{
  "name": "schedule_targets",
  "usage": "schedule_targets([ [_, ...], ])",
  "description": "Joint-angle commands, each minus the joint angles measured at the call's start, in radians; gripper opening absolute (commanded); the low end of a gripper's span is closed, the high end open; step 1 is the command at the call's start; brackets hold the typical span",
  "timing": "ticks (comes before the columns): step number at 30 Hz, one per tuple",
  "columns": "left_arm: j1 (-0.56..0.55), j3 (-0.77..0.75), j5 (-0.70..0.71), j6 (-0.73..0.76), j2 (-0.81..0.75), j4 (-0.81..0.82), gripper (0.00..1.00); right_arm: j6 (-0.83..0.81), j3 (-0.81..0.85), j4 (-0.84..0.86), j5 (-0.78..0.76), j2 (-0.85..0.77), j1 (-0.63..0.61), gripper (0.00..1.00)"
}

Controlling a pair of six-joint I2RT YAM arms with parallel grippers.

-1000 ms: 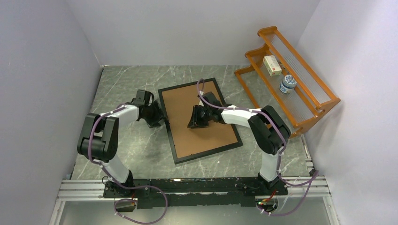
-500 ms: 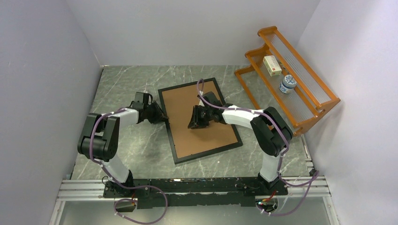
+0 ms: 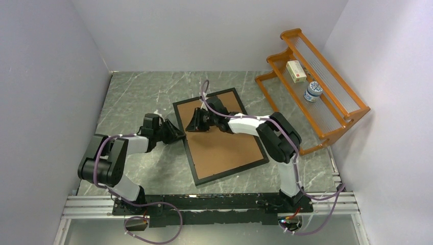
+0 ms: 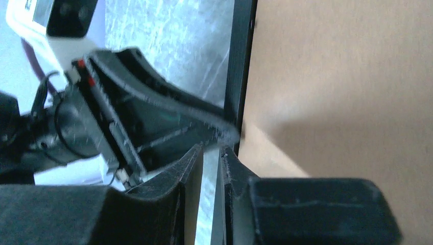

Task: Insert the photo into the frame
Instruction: Install the photo frame at the center of the board.

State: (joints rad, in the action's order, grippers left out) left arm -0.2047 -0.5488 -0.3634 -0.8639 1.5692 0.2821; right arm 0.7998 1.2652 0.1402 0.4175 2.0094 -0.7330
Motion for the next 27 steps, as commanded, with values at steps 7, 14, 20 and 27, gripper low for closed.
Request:
schedule_targets([
  [7,-0.030,0.186,-0.138,-0.064,0.069,0.010,0.19,0.021,0.207,0.170,0.042,0.190,-0.005,0.22],
  [14,-0.030,0.246,-0.185,-0.131,0.178,0.189,0.18,0.009,0.309,0.139,0.027,0.284,-0.001,0.19],
  [20,-0.030,0.263,-0.160,-0.138,0.174,0.183,0.18,0.009,0.296,0.109,-0.005,0.297,0.021,0.17],
  [27,-0.029,0.253,-0.103,-0.104,0.090,0.064,0.18,0.006,0.224,0.115,-0.012,0.283,0.076,0.16],
])
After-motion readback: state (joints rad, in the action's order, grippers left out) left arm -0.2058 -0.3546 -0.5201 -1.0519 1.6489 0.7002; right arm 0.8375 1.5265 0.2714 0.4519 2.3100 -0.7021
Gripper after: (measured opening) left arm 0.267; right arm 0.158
